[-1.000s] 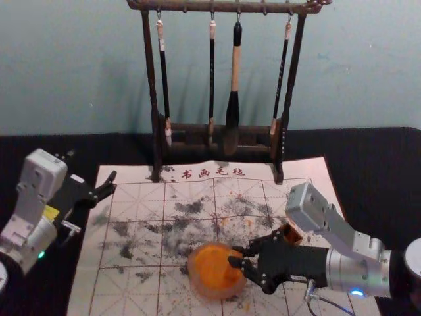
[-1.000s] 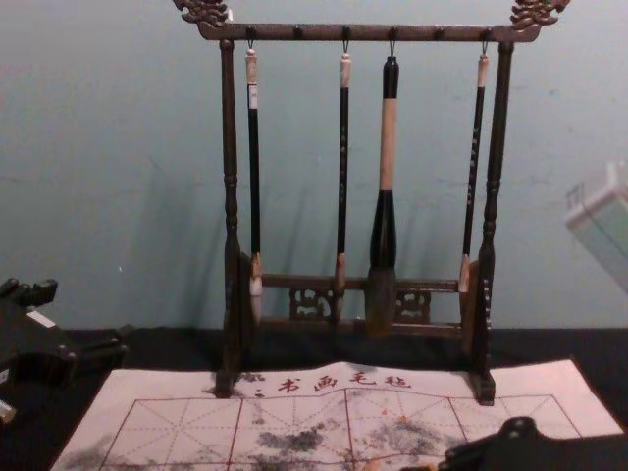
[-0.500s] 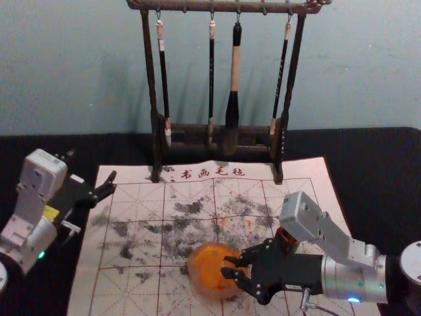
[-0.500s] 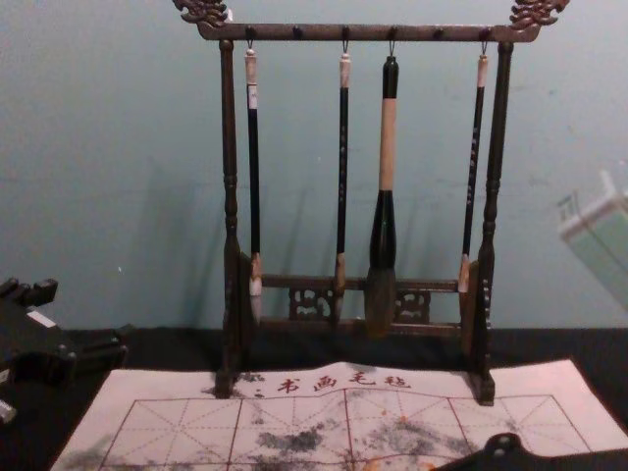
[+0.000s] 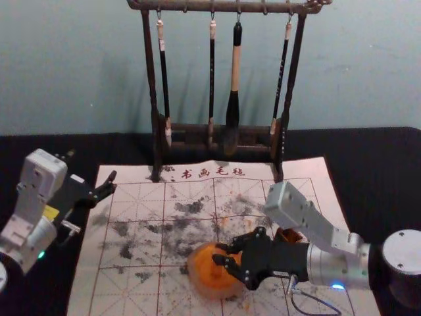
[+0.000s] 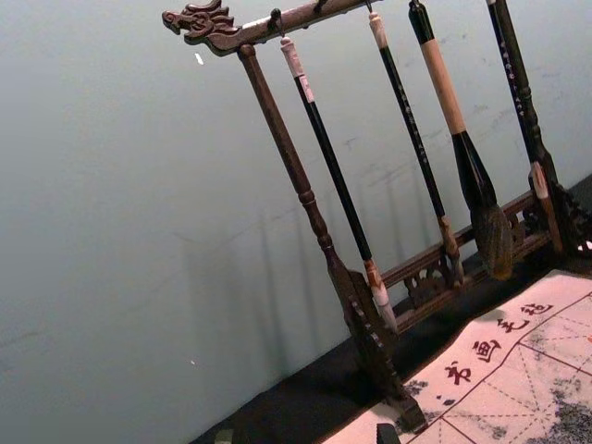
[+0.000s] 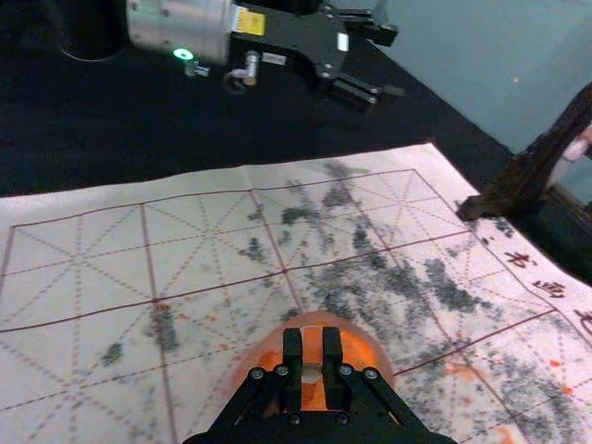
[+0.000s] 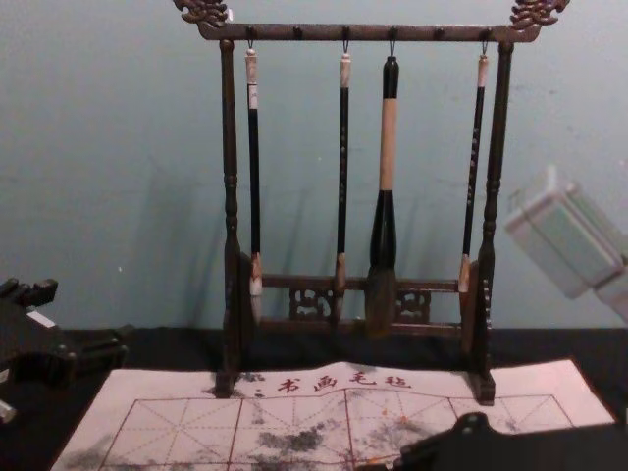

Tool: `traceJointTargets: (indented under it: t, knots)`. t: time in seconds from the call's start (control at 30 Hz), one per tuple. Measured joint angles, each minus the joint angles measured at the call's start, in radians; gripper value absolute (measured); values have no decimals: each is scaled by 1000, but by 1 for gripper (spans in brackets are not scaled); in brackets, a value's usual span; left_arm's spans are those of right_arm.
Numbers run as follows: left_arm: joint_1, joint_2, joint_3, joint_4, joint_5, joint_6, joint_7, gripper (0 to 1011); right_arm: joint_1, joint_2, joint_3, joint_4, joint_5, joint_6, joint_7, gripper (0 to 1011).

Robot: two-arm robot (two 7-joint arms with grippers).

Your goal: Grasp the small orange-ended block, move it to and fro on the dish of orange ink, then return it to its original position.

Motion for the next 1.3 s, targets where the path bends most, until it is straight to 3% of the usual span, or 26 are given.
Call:
traceJointTargets:
  t: [0.47,0.87,1.3]
  knots:
    - [0,0,0,0,0,0,0,1001,28,-20,10,41,-20,14,-18,87]
    - [0,0,0,0,0,0,0,1001,-12,19,36,-6,7,22,-16,87]
    - [0,0,0,0,0,0,0,1001,-36,44,30,-45,18,22,3,87]
